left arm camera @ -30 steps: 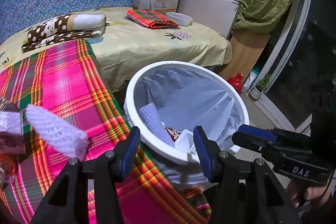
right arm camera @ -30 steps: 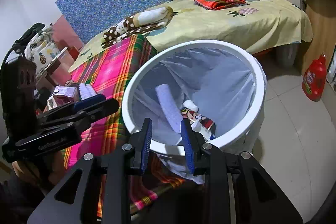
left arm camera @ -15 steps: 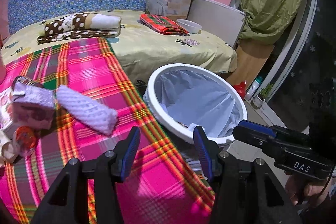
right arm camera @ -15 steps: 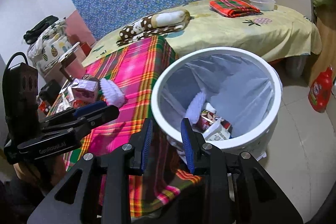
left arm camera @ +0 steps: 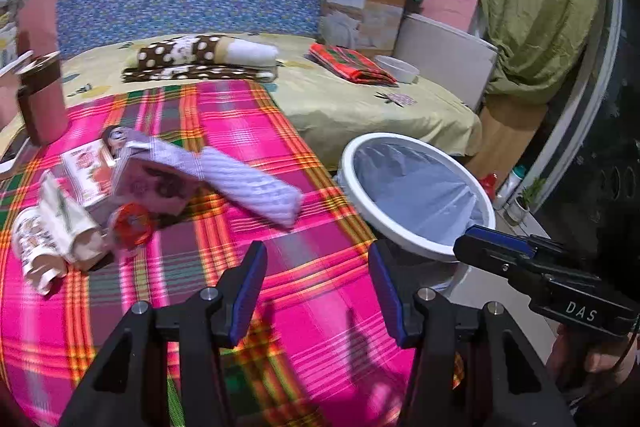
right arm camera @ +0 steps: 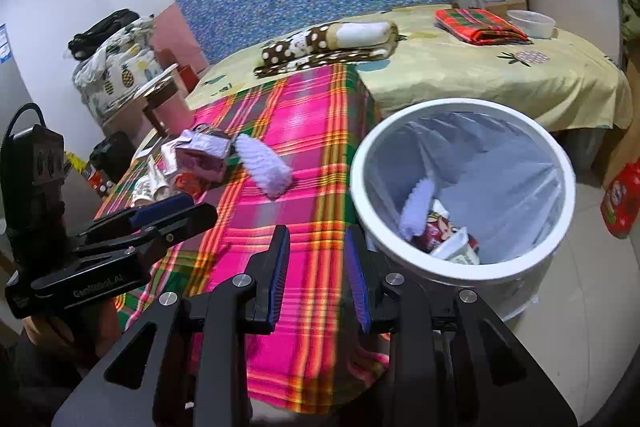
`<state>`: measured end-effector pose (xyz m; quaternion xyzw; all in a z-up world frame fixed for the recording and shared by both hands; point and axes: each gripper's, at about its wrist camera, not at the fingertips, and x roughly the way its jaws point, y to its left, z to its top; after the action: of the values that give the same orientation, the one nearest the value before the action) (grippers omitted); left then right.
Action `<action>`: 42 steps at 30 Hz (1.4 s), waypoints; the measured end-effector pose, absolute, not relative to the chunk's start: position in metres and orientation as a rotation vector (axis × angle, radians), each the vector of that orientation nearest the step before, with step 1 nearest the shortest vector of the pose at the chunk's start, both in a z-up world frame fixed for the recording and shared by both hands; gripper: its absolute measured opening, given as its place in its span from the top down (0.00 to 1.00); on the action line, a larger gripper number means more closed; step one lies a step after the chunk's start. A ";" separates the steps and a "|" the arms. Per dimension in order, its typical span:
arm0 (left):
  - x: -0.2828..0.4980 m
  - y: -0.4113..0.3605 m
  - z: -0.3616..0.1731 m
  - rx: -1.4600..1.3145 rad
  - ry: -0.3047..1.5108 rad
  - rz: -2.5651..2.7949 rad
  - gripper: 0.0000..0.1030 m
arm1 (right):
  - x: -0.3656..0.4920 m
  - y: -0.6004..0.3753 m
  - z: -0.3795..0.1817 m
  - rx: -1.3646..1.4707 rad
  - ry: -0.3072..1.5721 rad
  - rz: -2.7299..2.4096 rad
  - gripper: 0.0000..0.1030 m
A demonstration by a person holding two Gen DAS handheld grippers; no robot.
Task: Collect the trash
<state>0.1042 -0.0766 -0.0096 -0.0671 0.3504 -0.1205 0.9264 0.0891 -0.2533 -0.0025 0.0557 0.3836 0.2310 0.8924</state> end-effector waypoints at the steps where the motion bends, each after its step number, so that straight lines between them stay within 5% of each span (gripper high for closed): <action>1: 0.102 -0.073 -0.010 -0.140 0.717 -0.238 0.47 | 0.088 -0.249 -0.003 0.108 0.797 0.488 0.70; 6: 0.091 -0.053 -0.013 -0.155 0.712 -0.188 0.47 | 0.083 -0.233 -0.004 0.095 0.803 0.528 0.70; 11: 0.080 -0.035 -0.017 -0.168 0.713 -0.135 0.47 | 0.081 -0.221 -0.007 0.091 0.809 0.554 0.52; 42: 0.076 0.094 -0.028 -0.322 0.689 0.199 0.42 | 0.114 -0.168 -0.005 -0.012 0.802 0.594 0.52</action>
<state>0.0757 0.0944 -0.0283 -0.1571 0.3357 0.0968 0.9237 0.1139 -0.1685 -0.0049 -0.0056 0.3847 0.2846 0.8781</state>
